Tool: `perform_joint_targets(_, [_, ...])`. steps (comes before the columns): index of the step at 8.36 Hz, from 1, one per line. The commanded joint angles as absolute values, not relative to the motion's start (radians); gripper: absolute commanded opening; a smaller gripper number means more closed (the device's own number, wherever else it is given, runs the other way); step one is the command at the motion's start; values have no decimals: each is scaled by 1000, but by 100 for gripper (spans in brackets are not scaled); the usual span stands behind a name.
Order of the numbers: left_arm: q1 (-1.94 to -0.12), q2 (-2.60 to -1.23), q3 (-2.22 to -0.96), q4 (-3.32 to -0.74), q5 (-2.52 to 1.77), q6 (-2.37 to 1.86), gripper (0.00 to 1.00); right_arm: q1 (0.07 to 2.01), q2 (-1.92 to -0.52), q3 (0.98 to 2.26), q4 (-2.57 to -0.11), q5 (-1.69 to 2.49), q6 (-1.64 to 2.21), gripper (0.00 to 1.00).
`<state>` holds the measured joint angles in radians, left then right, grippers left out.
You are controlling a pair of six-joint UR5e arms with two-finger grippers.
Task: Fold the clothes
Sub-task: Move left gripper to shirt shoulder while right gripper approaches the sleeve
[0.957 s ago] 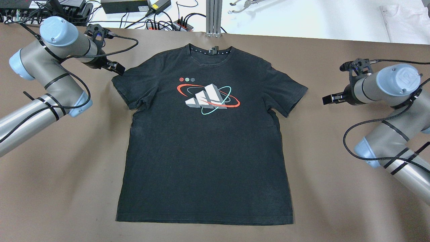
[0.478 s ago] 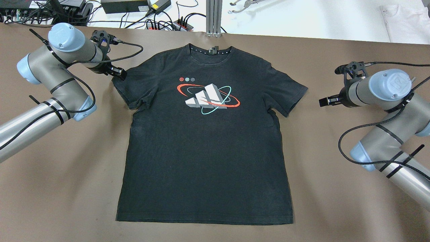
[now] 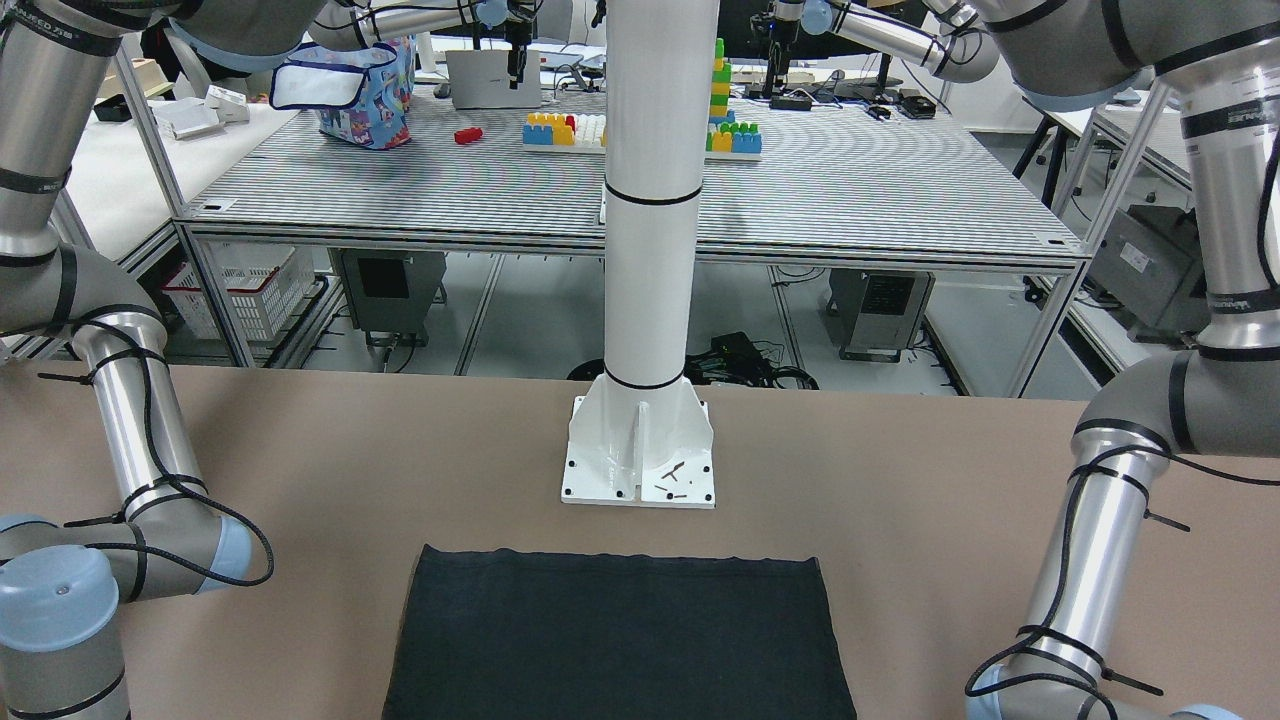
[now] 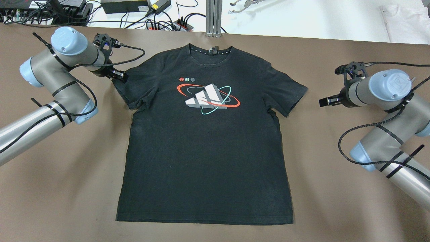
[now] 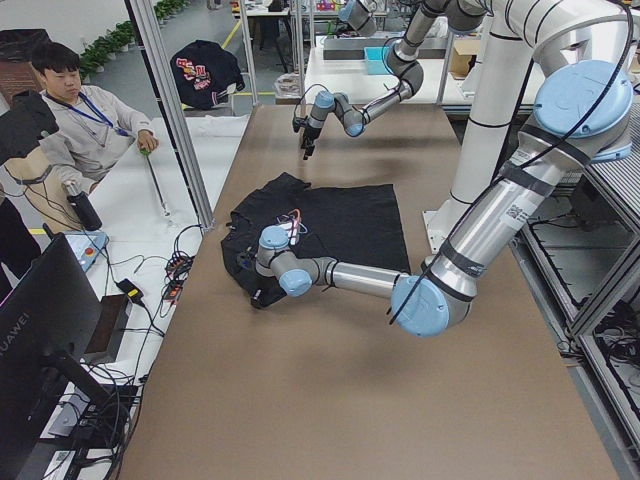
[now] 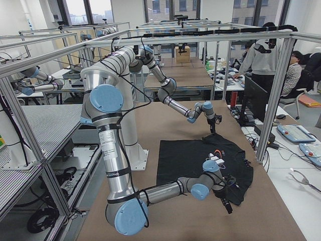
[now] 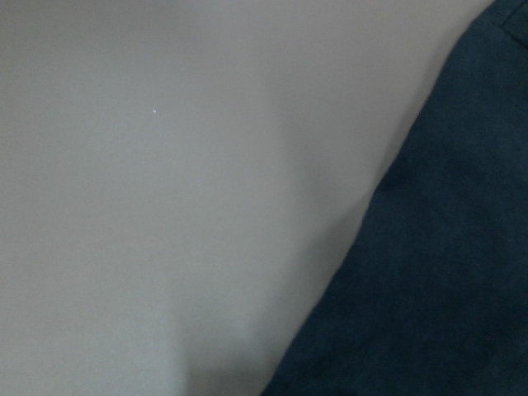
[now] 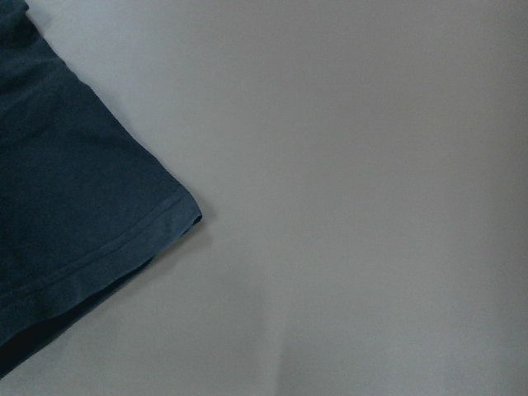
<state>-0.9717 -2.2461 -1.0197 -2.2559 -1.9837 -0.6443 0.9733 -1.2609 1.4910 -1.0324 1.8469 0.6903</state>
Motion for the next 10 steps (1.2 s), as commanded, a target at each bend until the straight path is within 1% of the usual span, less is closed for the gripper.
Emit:
perform_joint_targets(1, [-971, -2238, -1019, -2270, -1983, -644, 51, 973, -1261, 1491, -1032, 1847, 692, 94])
perform_joint_targets(2, [-971, -2238, -1019, -2270, -1985, -644, 46, 971, -1261, 1491, -1032, 1847, 705, 94])
perform_joint_targets(4, [-973, -2238, -1019, -2270, -1986, -644, 38, 971, -1261, 1493, -1032, 1847, 706, 94])
perform_joint_targets(5, [-973, -2238, -1019, -2270, -1987, -644, 32, 971, -1261, 1493, -1032, 1847, 706, 94])
perform_joint_targets(6, [-973, -2238, -1020, -2270, -1987, -644, 24, 971, -1261, 1493, -1032, 1847, 706, 94])
perform_joint_targets(7, [-973, -2238, -1020, -2272, -1988, -646, 8, 971, -1261, 1493, -1032, 1847, 706, 94])
perform_joint_targets(8, [-973, -2240, -1022, -2272, -1988, -647, 0, 971, -1261, 1494, -1032, 1847, 707, 94])
perform_joint_targets(10, [-973, -2234, -1052, -2273, -1987, -672, 0, 971, -1261, 1496, -1032, 1847, 707, 94])
